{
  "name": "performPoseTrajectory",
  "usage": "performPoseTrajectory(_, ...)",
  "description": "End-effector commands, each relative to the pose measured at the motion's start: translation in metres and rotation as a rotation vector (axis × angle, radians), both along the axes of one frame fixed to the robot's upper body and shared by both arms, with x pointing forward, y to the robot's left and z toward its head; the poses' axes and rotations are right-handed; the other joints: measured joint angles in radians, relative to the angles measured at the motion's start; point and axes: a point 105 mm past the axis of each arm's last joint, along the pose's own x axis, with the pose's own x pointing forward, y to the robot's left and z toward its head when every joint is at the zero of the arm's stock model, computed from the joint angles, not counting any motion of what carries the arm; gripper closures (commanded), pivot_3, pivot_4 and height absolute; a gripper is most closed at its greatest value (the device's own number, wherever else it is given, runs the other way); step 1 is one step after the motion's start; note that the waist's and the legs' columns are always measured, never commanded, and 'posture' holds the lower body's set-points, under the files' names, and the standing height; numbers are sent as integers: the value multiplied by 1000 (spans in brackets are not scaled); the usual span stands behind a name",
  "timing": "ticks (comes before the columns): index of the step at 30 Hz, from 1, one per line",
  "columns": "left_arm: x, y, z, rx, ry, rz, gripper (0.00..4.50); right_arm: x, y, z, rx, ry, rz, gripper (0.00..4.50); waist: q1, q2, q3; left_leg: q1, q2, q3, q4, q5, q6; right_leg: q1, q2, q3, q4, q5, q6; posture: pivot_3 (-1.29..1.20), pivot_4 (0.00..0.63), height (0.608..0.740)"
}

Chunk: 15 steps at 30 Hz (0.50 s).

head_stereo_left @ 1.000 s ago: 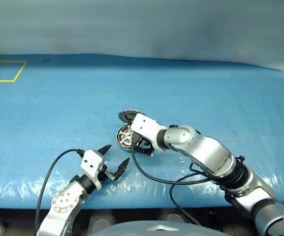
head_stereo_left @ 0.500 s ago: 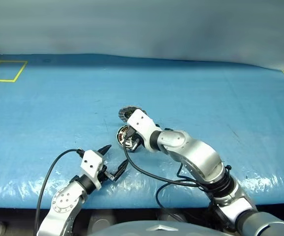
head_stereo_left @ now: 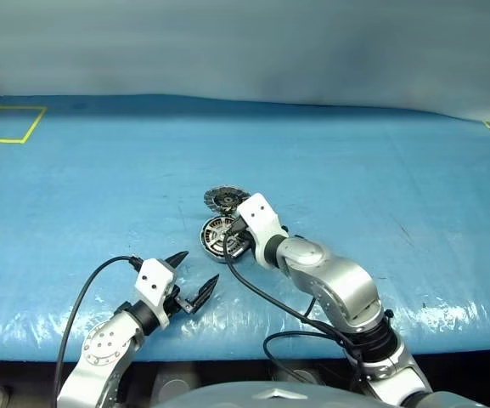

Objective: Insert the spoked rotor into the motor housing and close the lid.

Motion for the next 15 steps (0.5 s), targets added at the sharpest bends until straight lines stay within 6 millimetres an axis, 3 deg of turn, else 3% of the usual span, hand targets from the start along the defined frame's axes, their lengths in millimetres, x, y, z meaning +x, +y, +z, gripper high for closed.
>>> performPoseTrajectory(1,1,0,17,-10,-49,-10,0,-9,8,1,20,6,36,4466,0,0,0,0,0,0,0,0,0,0,0,0,0,0,0,0,150,740)
performPoseTrajectory(10,0,-3,18,-14,-41,-12,0,-8,21,27,104,-79,68,4466,-6,0,0,-1,0,0,-1,0,0,-1,0,0,0,0,0,0,150,740)
performPoseTrajectory(15,1,-4,19,-15,-46,-12,0,-5,29,21,101,-69,84,4466,-6,0,0,-1,0,0,-1,0,0,-1,0,0,0,0,0,0,150,740)
